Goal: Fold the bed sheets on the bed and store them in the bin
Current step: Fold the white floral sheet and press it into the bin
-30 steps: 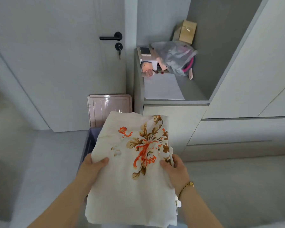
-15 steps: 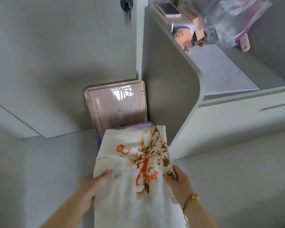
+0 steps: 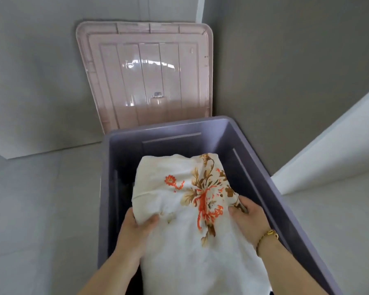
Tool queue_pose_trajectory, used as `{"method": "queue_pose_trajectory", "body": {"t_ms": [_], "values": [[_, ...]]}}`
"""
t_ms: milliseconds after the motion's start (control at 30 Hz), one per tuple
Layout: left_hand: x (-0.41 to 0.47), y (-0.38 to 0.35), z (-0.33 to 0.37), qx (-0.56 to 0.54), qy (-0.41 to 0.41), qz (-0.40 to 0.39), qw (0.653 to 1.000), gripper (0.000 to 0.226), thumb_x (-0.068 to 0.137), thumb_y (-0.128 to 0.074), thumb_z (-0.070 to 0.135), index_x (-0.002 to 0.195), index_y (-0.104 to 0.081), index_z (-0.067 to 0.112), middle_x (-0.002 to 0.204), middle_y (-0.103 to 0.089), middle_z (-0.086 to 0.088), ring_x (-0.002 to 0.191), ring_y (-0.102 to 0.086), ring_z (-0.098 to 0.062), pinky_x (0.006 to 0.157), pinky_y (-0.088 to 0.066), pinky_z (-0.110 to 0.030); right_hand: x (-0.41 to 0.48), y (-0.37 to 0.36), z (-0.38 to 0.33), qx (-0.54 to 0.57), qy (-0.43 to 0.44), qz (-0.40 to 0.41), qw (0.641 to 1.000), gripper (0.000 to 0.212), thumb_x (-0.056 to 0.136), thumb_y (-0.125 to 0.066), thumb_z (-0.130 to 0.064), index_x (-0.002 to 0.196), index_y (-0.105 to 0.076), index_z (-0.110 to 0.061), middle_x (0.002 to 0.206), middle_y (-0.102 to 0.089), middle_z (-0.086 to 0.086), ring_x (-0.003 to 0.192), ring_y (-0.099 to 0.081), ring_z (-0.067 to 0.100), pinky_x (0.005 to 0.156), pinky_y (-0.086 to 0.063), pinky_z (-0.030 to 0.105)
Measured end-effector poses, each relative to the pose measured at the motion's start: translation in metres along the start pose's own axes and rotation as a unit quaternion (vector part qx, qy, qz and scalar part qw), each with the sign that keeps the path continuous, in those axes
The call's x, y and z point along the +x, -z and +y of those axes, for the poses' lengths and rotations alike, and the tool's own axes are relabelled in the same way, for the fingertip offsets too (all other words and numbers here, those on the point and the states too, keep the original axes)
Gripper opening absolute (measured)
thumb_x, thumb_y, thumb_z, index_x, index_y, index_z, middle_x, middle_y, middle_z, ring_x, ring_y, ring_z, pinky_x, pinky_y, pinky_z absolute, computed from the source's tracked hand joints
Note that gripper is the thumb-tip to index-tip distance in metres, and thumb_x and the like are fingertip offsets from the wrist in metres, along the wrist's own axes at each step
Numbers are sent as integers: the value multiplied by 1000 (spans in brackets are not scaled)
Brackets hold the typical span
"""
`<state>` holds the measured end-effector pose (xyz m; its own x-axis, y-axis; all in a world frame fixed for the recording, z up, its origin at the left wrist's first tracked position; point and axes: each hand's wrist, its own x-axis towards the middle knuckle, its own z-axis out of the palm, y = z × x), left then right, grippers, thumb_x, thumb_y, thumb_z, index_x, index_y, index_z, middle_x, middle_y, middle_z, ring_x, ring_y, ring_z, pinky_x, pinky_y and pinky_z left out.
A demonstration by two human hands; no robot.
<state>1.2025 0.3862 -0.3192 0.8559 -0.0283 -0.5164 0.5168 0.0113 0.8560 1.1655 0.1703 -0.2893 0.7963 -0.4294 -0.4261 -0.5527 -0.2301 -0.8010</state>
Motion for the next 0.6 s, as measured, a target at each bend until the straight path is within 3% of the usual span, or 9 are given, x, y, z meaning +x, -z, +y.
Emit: {"method": "queue_pose_trajectory", "body": {"t_ms": [67, 100, 167, 233, 333, 500, 600], "values": [[23, -6, -5, -5, -48, 8, 999, 34, 70, -73, 16, 101, -59, 15, 98, -68, -6, 83, -64, -19, 63, -52, -27, 22, -8, 12, -6, 26, 21, 999, 28, 94, -47, -10, 121, -56, -12, 106, -57, 1, 103, -52, 19, 87, -36, 17], [36, -9, -7, 5, -67, 25, 997, 37, 75, -72, 14, 109, -57, 13, 104, -66, -7, 86, -63, -18, 63, -50, -26, 33, -10, 17, -13, 36, 27, 999, 32, 94, -47, -13, 127, -51, -14, 113, -55, 0, 109, -49, 18, 90, -33, 20], [56, -16, -15, 62, -85, 70, 992, 59, 81, -67, 11, 134, -41, 14, 129, -53, -8, 105, -56, -23, 80, -46, -30, 51, -16, 34, -28, 21, 31, 999, 51, 93, -51, -19, 141, -32, -16, 132, -46, 4, 125, -42, 22, 97, -31, 24], [66, -19, -22, 180, -49, 111, 976, 83, 83, -65, 14, 147, -13, 19, 148, -27, -7, 130, -36, -29, 103, -35, -37, 60, -21, 48, -43, -30, 16, 998, 71, 92, -54, -25, 147, -10, -17, 150, -27, 6, 136, -30, 26, 107, -28, 32], [74, -18, -36, 315, -14, 100, 944, 89, 82, -62, 20, 149, -3, 22, 152, -13, -7, 137, -23, -31, 111, -26, -42, 64, -26, 67, -81, -77, -2, 994, 77, 91, -54, -29, 148, -3, -16, 153, -18, 9, 139, -24, 28, 110, -25, 37], [93, -21, -65, 286, 140, 94, 943, 85, 84, -60, 12, 146, -2, 6, 147, -21, -19, 133, -28, -34, 108, -29, -40, 58, -41, 100, -82, -154, -49, 983, 78, 90, -55, -32, 148, -5, -12, 151, -22, 10, 136, -29, 30, 108, -28, 38], [93, -25, -82, 286, 178, 82, 938, 86, 87, -61, 15, 144, 1, -3, 148, -19, -21, 135, -26, -33, 108, -28, -36, 57, -48, 119, -77, -168, -56, 981, 88, 84, -62, -39, 147, -7, -15, 149, -25, 8, 134, -32, 30, 110, -30, 41]]}}
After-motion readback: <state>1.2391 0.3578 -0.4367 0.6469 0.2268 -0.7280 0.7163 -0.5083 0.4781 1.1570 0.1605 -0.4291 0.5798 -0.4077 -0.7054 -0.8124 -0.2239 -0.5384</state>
